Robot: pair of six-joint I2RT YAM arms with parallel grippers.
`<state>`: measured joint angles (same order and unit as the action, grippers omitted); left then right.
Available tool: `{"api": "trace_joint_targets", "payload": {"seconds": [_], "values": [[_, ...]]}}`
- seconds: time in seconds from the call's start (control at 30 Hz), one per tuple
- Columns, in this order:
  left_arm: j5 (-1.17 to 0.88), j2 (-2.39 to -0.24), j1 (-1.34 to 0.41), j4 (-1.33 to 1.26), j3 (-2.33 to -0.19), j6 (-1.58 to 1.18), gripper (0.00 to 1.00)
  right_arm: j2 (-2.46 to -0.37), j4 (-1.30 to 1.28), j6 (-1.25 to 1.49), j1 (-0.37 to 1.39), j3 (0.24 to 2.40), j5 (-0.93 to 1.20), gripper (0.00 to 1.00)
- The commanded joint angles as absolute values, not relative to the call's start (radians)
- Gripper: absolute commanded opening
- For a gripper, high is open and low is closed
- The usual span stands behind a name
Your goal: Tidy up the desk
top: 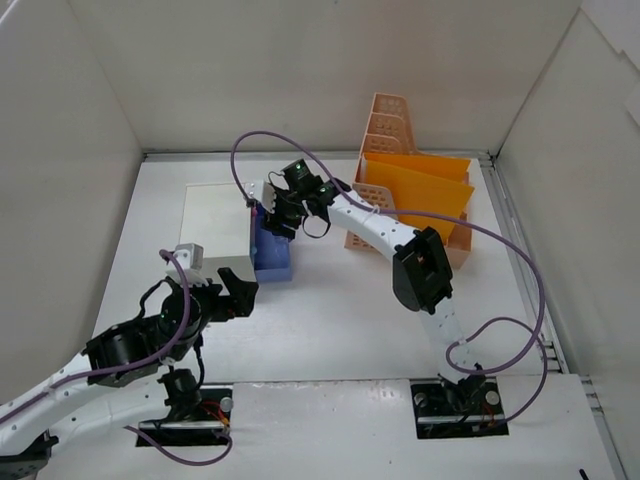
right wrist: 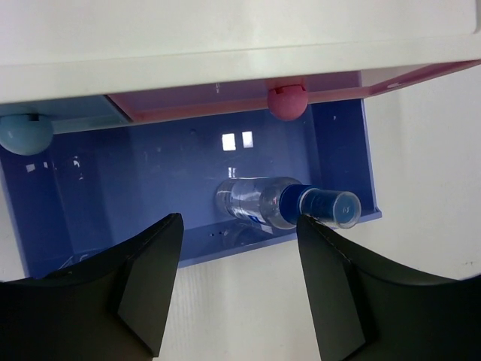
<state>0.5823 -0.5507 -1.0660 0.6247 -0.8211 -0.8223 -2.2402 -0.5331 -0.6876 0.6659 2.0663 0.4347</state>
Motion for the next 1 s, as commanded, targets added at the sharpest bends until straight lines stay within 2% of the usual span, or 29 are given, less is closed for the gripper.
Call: {"api": "trace_joint_targets", "payload": {"seconds": [0.0, 0.63, 0.7, 0.77, 0.83, 0.97], "values": [[0.611, -0.577, -1.072, 0.612, -0.870, -0.831, 0.84, -2.238, -0.495, -0.710, 0.666, 2.131, 0.425, 0.58], [0.618, -0.595, -1.072, 0.615, -0.876, -0.841, 0.85, -2.341, -0.397, -0.643, 0.658, 2.265, 0.287, 0.56], [0.618, -0.597, -1.072, 0.614, -0.877, -0.842, 0.85, -2.367, -0.397, -0.640, 0.655, 2.286, 0.281, 0.47], [0.618, -0.603, -1.072, 0.620, -0.885, -0.842, 0.85, -2.379, -0.399, -0.634, 0.643, 2.299, 0.302, 0.33], [0.621, -0.609, -1.072, 0.633, -0.894, -0.844, 0.85, -2.372, -0.400, -0.627, 0.637, 2.283, 0.342, 0.27], [0.624, -0.603, -1.072, 0.627, -0.888, -0.847, 0.85, -2.339, -0.400, -0.618, 0.635, 2.229, 0.380, 0.30]]}}
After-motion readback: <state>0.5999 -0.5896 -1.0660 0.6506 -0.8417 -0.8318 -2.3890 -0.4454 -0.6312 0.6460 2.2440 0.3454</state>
